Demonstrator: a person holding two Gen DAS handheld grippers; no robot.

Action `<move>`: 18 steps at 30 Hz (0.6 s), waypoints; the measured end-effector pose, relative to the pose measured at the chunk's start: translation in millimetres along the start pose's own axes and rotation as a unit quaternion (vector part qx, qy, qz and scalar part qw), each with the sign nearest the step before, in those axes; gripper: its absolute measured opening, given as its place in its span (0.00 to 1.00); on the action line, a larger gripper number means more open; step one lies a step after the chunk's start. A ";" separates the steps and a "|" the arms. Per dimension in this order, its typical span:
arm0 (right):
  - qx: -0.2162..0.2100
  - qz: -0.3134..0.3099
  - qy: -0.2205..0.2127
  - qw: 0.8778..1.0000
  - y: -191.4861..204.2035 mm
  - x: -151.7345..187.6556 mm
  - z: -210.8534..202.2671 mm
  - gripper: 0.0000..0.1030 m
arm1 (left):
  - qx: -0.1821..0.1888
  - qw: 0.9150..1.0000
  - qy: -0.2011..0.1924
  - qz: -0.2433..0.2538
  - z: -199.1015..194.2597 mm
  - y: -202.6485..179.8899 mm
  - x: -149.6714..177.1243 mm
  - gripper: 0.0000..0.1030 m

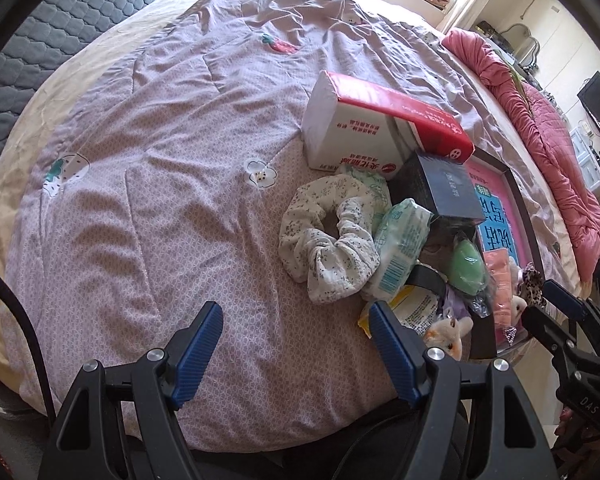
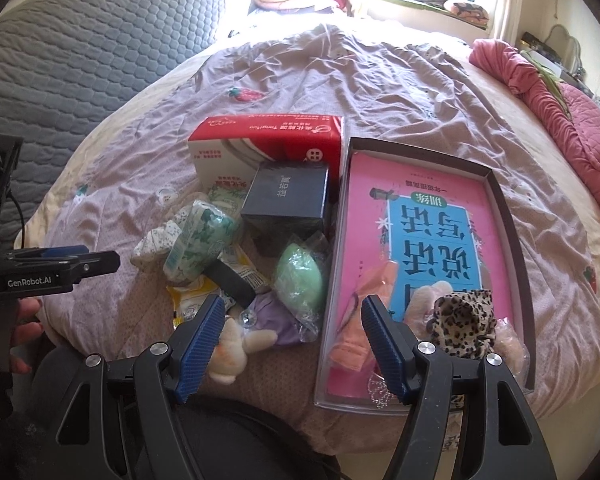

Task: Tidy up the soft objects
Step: 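Grasp the cream floral scrunchie with the left tool while the right tool grasps the bagged green sponge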

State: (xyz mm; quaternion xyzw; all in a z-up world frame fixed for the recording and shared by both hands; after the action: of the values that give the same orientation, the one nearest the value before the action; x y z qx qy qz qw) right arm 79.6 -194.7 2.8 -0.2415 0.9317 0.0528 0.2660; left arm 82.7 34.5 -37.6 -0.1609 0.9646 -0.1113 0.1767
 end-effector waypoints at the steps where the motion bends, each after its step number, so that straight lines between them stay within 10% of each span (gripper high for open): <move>1: 0.001 -0.002 0.002 1.000 0.5 -0.3 1.7 0.70 | -0.001 1.000 0.003 0.000 3.0 -0.5 -0.7 0.73; 18: 0.036 -0.053 0.037 0.997 1.3 -3.5 46.7 0.70 | 0.008 0.999 0.028 -0.011 36.3 -7.0 -14.6 0.73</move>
State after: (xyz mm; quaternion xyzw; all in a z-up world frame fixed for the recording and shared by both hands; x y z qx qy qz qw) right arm 103.5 -181.5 -35.2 -0.2824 0.9282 -0.0035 0.2422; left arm 111.3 27.4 -64.4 -0.1672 0.9664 -0.1259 0.1493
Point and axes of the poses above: each gripper's, at about its wrist camera, not at the fingertips, and z roughly the way its jaws point, y to its left, x to its underside, the point moved 3 cm from there along z, roughly the way its jaws point, and after that the axes turned 8 degrees about -z, right-handed, at the moved point
